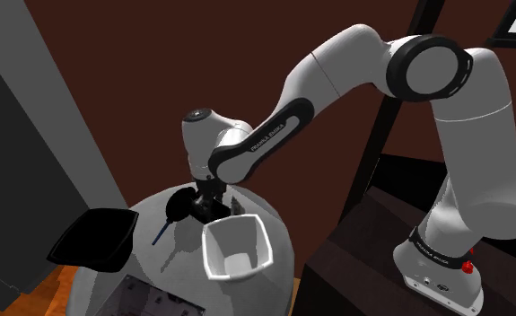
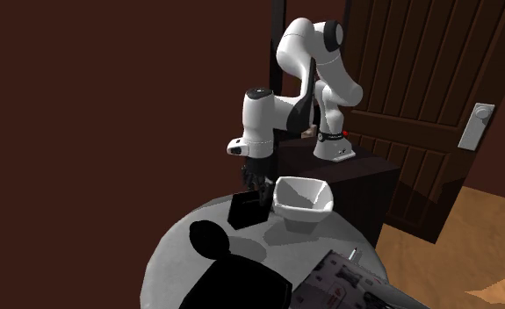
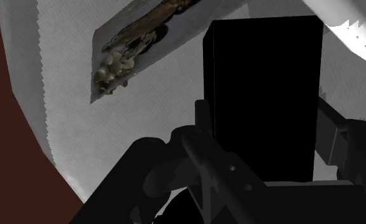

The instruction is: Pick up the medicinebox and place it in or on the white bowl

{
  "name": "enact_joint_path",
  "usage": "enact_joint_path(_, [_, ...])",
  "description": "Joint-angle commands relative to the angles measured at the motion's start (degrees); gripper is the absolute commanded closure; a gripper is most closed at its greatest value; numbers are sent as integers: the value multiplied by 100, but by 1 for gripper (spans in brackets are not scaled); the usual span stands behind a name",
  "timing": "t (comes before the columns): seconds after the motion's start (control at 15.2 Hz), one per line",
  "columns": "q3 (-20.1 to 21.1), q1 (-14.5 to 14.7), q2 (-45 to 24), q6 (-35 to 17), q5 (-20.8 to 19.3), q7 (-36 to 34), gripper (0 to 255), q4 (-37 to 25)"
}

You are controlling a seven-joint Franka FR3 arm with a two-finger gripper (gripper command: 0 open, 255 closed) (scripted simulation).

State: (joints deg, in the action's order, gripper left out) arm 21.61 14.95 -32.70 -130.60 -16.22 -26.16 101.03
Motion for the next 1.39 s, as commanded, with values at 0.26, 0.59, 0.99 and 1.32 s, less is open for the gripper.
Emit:
enact_joint_path(0.26, [108,-42,286,325,143,75,255,-66])
enact_joint_path(0.59, [172,-83,494,613,250,143,255,-159])
enact_joint_path(0.99, [236,-121,715,974,368,220,255,-316])
enact_joint_path(1.32, [280,-143,873,1287,455,278,255,-485])
